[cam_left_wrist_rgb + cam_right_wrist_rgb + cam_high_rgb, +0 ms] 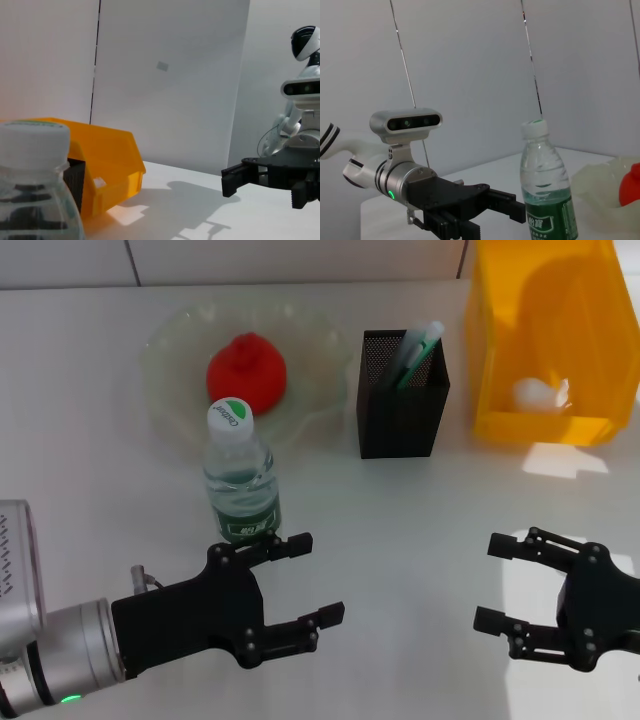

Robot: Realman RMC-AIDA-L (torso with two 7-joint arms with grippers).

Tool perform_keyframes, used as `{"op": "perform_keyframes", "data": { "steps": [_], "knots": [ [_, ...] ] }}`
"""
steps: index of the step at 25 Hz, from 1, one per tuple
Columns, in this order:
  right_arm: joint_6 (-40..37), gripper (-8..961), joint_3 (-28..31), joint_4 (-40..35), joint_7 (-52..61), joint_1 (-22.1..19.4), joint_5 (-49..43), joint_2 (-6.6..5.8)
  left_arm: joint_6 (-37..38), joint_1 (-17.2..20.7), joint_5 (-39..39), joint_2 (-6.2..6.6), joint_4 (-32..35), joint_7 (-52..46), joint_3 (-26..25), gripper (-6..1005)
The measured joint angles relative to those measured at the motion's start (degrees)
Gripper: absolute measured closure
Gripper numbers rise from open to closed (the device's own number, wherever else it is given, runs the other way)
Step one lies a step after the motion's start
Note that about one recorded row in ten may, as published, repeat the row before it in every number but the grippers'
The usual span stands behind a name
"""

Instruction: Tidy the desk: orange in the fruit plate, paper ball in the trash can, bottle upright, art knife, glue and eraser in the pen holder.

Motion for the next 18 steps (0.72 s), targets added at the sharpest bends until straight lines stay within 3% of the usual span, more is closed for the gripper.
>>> {"op": "perform_keyframes", "data": {
  "steps": [18],
  "knots": [
    [1.8,142,-0.2,0.6,0.2,0.8,-0.1,0.0,0.4,0.9,0.0,0.05,0.0,0.5,-0.5,211]
  ]
}}
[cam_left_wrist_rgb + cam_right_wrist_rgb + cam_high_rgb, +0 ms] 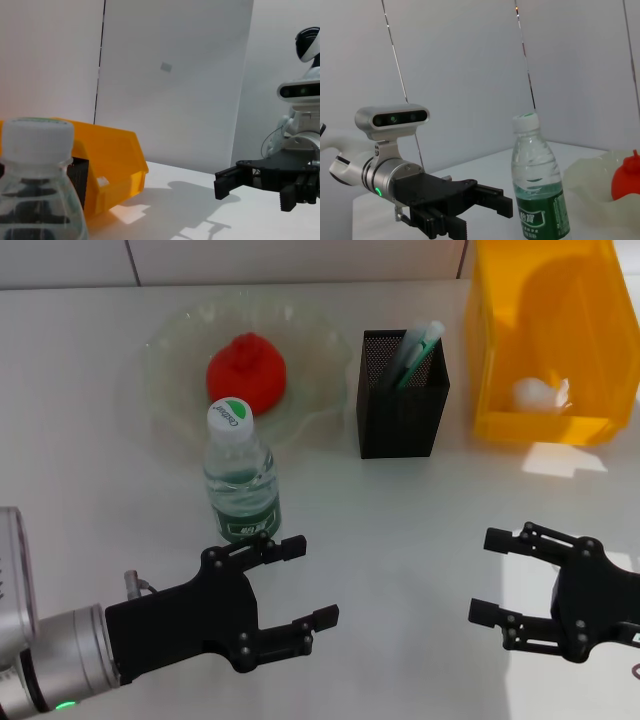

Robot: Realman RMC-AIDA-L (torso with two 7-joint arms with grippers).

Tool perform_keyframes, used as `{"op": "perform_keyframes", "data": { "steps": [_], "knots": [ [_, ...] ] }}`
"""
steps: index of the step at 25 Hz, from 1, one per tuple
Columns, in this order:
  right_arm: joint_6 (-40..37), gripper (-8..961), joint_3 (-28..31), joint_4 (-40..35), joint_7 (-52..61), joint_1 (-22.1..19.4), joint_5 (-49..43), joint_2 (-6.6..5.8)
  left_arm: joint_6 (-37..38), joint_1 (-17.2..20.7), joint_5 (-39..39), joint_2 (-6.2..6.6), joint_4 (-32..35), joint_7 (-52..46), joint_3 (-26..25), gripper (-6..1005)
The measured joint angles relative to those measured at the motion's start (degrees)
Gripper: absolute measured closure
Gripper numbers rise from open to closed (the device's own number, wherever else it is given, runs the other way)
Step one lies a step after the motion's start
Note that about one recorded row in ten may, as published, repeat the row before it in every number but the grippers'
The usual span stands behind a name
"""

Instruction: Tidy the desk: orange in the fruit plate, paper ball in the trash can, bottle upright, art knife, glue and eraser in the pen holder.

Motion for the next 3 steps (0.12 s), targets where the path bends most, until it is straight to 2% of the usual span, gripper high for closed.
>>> {"op": "perform_keyframes", "data": {
  "steps": [3],
  "knots": [
    [0.0,142,0.0,0.0,0.0,0.2,0.0,0.0,0.0,0.0,0.0,0.0,0.0,0.0,0.0,211]
  ]
}}
